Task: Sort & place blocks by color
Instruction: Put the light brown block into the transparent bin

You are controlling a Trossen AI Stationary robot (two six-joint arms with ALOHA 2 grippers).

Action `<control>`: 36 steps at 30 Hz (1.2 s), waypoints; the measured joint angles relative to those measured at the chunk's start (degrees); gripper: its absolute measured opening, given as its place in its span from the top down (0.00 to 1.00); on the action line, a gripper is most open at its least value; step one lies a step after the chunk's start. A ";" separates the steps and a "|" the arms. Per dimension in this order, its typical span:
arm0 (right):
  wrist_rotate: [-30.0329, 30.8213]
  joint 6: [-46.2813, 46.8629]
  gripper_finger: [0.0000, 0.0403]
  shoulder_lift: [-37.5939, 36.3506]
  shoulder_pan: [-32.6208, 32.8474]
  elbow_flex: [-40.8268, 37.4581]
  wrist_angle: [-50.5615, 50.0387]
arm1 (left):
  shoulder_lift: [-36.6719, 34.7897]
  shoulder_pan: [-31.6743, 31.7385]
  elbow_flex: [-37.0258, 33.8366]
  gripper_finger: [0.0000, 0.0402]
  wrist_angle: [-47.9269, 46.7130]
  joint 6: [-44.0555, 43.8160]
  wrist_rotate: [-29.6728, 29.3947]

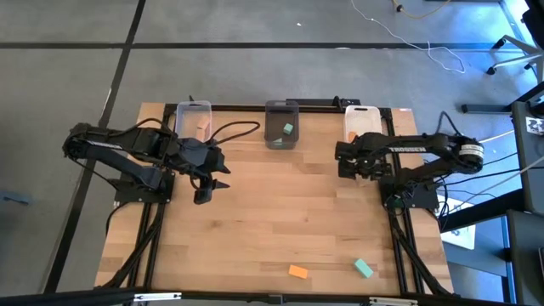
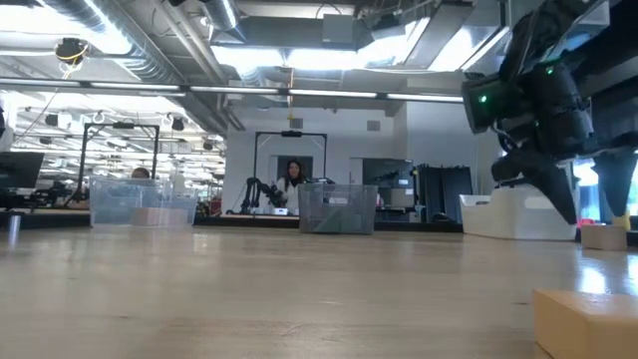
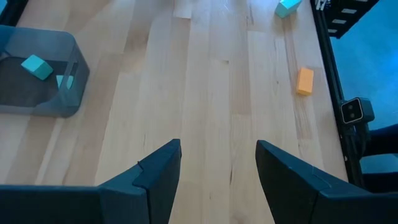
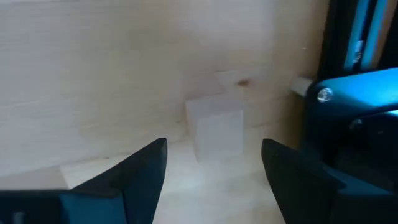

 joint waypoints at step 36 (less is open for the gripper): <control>-2.51 -10.41 0.67 11.09 0.09 0.13 14.56 | 0.02 -0.03 0.00 0.50 -0.23 0.02 0.17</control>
